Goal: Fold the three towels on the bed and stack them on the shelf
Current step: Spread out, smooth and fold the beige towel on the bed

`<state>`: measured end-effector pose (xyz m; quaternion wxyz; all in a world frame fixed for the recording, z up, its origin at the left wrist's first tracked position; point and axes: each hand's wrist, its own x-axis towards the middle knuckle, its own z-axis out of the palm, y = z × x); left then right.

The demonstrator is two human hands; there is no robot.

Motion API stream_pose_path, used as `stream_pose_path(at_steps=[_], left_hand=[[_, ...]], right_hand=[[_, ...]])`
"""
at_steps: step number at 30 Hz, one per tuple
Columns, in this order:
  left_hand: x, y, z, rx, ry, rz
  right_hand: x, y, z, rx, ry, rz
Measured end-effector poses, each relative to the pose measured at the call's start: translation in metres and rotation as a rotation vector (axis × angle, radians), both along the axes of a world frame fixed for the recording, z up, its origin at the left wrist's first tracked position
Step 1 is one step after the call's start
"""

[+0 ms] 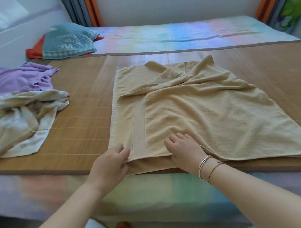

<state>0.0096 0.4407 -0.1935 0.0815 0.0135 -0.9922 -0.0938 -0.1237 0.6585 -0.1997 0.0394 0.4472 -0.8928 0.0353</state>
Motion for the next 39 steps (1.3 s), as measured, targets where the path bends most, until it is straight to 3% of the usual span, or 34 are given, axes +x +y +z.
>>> stream_pose_path(at_steps=[7, 11, 13, 18, 21, 25, 28, 30, 34, 39], left_hand=[[0.019, -0.008, -0.03, -0.075, -0.093, -0.074], [0.021, -0.008, -0.035, -0.181, -0.093, -0.113], [0.019, -0.009, -0.035, -0.206, -0.094, -0.119], [0.013, -0.019, -0.032, -0.348, -0.092, -0.071], [0.01, -0.027, -0.02, -0.41, 0.004, -0.081], [0.009, -0.046, 0.003, -0.342, 0.076, 0.051], [0.017, -0.059, 0.008, -0.287, -0.122, 0.161], [0.02, -0.064, 0.008, -0.248, -0.326, 0.18], [0.007, -0.072, 0.017, -0.048, -0.52, 0.201], [-0.043, -0.086, 0.034, 0.069, -0.399, 0.266]], right_hand=[[-0.003, 0.014, -0.009, 0.119, 0.037, 0.052], [0.002, 0.015, -0.002, 0.004, 0.035, 0.161], [0.005, 0.017, 0.0, 0.057, 0.003, 0.208], [0.006, 0.024, 0.002, 0.246, -0.115, 0.07], [0.004, 0.02, 0.004, 0.295, -0.122, 0.064], [0.005, 0.002, 0.013, 0.228, -0.221, 0.008], [0.01, -0.016, 0.021, 0.132, -0.475, -0.053], [0.012, -0.026, 0.024, 0.182, -0.651, -0.045], [0.0, -0.04, 0.028, 0.108, -0.833, -0.129], [-0.039, -0.049, 0.038, -0.174, -0.758, -0.275]])
